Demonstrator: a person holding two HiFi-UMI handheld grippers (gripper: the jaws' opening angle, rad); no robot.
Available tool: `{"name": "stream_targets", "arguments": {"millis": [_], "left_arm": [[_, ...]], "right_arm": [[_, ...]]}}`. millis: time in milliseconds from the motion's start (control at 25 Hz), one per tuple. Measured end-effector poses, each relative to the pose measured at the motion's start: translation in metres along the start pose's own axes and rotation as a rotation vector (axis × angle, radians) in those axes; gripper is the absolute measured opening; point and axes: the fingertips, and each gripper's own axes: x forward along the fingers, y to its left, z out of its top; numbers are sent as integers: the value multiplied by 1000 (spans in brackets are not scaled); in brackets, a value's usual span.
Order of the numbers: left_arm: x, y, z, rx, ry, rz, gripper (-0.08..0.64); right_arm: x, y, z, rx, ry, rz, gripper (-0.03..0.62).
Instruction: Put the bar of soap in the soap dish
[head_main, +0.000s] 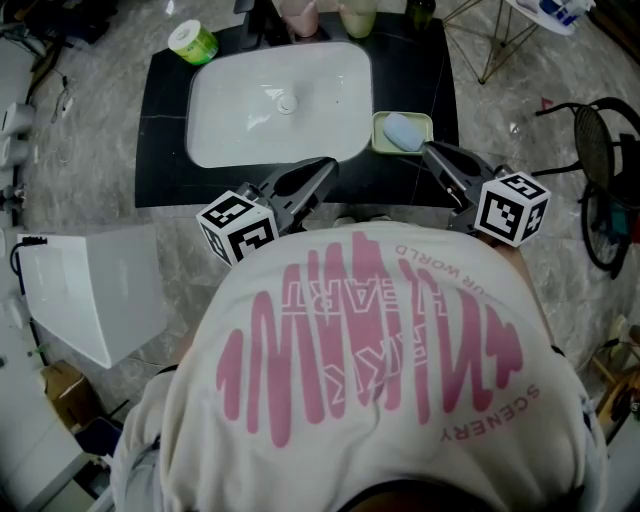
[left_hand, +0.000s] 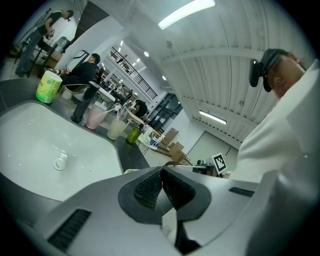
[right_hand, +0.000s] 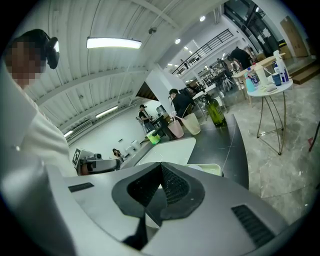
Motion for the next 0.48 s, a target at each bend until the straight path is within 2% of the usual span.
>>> {"name": "stream_targets", "arguments": {"millis": [480], "left_arm": [[-6, 1, -1, -10, -15, 5, 8]], "right_arm": [[3, 3, -6, 1, 23, 7, 17]]}}
